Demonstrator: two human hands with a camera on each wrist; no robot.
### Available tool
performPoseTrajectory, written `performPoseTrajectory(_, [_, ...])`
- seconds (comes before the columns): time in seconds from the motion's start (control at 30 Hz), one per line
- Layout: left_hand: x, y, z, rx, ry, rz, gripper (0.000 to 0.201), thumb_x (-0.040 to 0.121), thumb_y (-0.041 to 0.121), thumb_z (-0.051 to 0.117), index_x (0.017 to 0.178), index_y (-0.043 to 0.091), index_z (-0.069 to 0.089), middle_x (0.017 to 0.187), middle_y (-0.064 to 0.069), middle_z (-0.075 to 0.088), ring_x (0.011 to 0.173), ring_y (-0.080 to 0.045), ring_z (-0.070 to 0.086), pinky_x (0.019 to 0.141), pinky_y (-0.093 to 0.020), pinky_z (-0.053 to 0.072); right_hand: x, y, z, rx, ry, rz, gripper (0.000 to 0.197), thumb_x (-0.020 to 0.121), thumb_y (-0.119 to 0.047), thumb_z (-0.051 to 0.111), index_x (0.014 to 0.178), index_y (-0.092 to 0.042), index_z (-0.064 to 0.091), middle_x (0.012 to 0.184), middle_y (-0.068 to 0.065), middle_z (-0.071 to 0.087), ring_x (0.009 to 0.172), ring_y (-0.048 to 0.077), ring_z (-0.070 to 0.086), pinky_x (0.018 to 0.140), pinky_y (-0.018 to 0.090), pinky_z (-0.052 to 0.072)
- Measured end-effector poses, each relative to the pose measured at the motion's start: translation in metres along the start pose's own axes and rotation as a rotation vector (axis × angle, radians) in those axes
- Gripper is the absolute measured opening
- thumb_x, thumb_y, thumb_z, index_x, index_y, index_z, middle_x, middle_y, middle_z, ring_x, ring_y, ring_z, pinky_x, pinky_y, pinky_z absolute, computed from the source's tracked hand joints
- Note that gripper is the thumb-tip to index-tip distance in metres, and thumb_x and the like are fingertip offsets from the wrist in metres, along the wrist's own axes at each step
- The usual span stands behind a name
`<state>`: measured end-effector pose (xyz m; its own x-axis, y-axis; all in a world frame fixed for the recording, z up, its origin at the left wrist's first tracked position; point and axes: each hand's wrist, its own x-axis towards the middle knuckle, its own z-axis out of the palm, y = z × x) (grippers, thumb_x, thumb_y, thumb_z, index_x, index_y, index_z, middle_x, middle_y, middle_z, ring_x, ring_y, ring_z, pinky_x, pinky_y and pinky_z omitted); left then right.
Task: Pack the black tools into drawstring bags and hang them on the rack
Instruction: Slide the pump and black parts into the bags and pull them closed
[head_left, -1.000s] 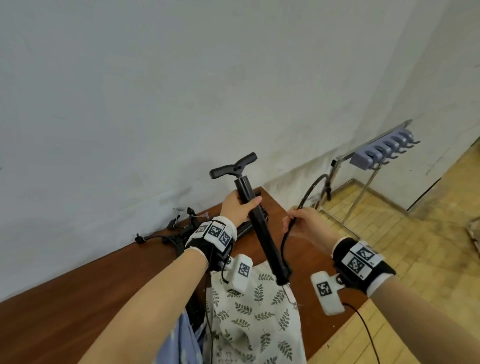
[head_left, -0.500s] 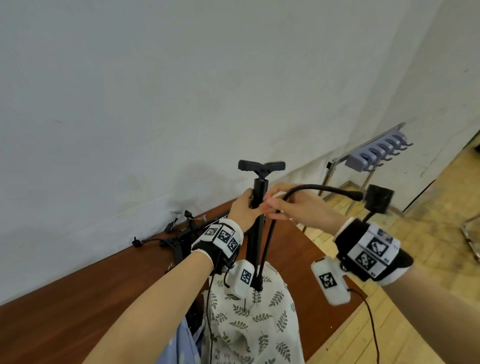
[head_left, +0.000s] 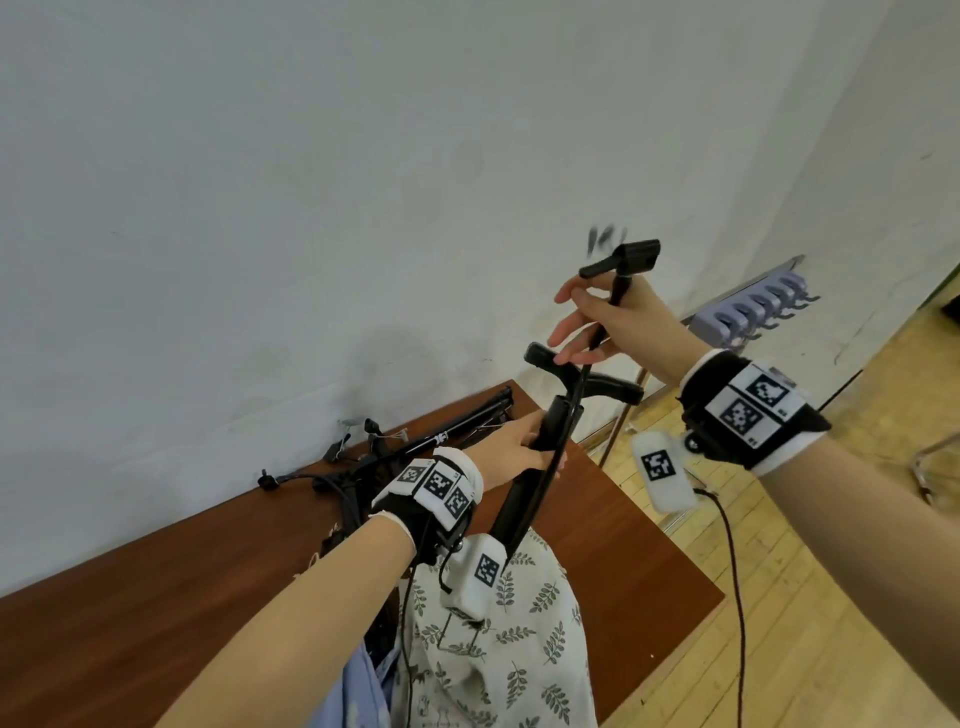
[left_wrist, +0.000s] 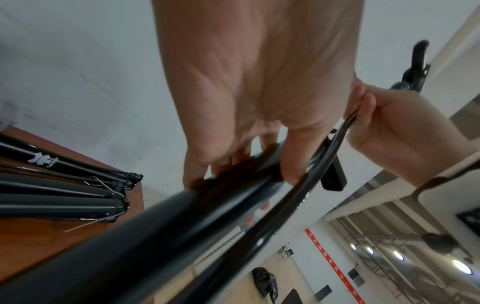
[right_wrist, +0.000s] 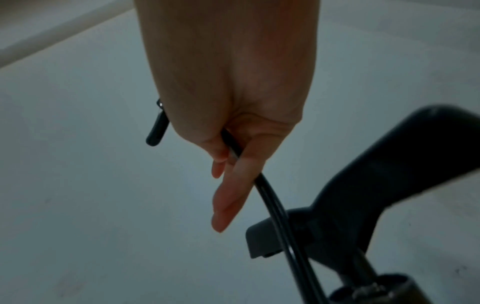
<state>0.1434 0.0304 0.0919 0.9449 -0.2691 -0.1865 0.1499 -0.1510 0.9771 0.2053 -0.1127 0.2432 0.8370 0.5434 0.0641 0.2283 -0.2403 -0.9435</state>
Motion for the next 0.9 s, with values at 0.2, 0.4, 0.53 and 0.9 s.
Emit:
performPoseTrajectory(0.2, [-0.010, 0.020, -0.006, -0.020, -0.205, -0.090, 0.081, 0.071, -0.026, 0.038, 0.137, 0.020, 0.037, 0.095, -0.008, 0.060, 0.101, -0.027, 0.062, 0.069, -0.031, 0.051, 0.009, 0.001, -0.003, 0.054, 0.039, -0.016, 0.019, 0.103, -0.023, 0.043, 0.101, -0.011, 0.058, 0.073, 0.018, 0.069, 0.062, 0.033, 0.070, 0.054, 0.028, 0.056])
performPoseTrajectory(0.4, [-0.014, 0.024, -0.003, -0.394, -0.259, -0.148, 0.041, 0.080, 0.012, 0.057, 0.118, 0.022, 0.048, 0.108, -0.014, 0.062, 0.102, -0.033, 0.059, 0.098, -0.058, 0.040, 0.012, 0.006, -0.007, 0.105, 0.072, -0.035, 0.019, 0.104, -0.020, 0.042, 0.099, -0.011, 0.058, 0.070, 0.019, 0.067, 0.058, 0.029, 0.069, 0.049, 0.023, 0.053])
performPoseTrajectory(0.53, [-0.010, 0.039, -0.005, -0.384, -0.279, -0.175, 0.045, 0.087, 0.053, 0.056, 0.119, 0.024, 0.043, 0.110, -0.020, 0.063, 0.102, -0.040, 0.060, 0.090, -0.055, 0.048, 0.014, 0.008, -0.008, 0.126, 0.071, -0.037, 0.020, 0.104, -0.020, 0.041, 0.099, -0.012, 0.059, 0.070, 0.019, 0.067, 0.057, 0.028, 0.067, 0.048, 0.023, 0.052])
performPoseTrajectory(0.9, [0.004, 0.061, 0.004, -0.268, -0.147, -0.097, 0.020, 0.092, 0.033, 0.059, 0.094, 0.014, 0.052, 0.100, -0.019, 0.065, 0.094, -0.035, 0.063, 0.090, -0.058, 0.047, 0.019, 0.009, -0.003, 0.031, 0.037, -0.037, 0.022, 0.104, -0.023, 0.040, 0.106, -0.008, 0.056, 0.068, 0.017, 0.067, 0.055, 0.029, 0.067, 0.046, 0.022, 0.051])
